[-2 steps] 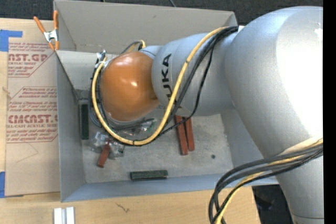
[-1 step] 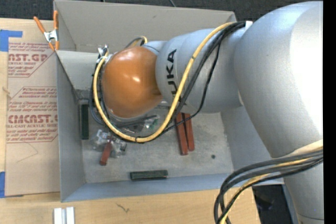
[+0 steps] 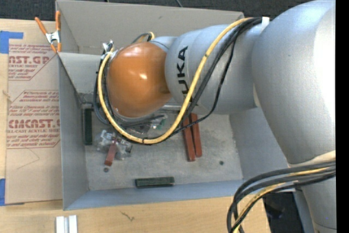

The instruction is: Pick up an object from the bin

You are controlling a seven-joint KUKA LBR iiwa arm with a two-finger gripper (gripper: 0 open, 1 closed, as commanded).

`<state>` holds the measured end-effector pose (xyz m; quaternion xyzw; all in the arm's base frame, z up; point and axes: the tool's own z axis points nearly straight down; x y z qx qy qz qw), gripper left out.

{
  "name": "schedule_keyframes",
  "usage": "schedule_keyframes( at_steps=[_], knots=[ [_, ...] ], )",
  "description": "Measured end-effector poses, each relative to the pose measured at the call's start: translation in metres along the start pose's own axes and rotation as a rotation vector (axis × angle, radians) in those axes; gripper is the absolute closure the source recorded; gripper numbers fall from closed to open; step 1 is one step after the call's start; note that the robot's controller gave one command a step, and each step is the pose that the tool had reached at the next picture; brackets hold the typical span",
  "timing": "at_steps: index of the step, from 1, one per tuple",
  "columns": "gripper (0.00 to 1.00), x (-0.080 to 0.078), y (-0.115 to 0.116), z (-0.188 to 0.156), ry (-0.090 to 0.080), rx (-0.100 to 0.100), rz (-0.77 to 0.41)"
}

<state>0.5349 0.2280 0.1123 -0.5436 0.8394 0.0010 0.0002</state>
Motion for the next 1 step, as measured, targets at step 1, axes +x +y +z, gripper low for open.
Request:
schedule_keyframes(
  at_steps=[1],
  knots=[
    [1.0,-0.0009,-0.0008,-0.0099,-0.004,0.004,0.0]
  ],
)
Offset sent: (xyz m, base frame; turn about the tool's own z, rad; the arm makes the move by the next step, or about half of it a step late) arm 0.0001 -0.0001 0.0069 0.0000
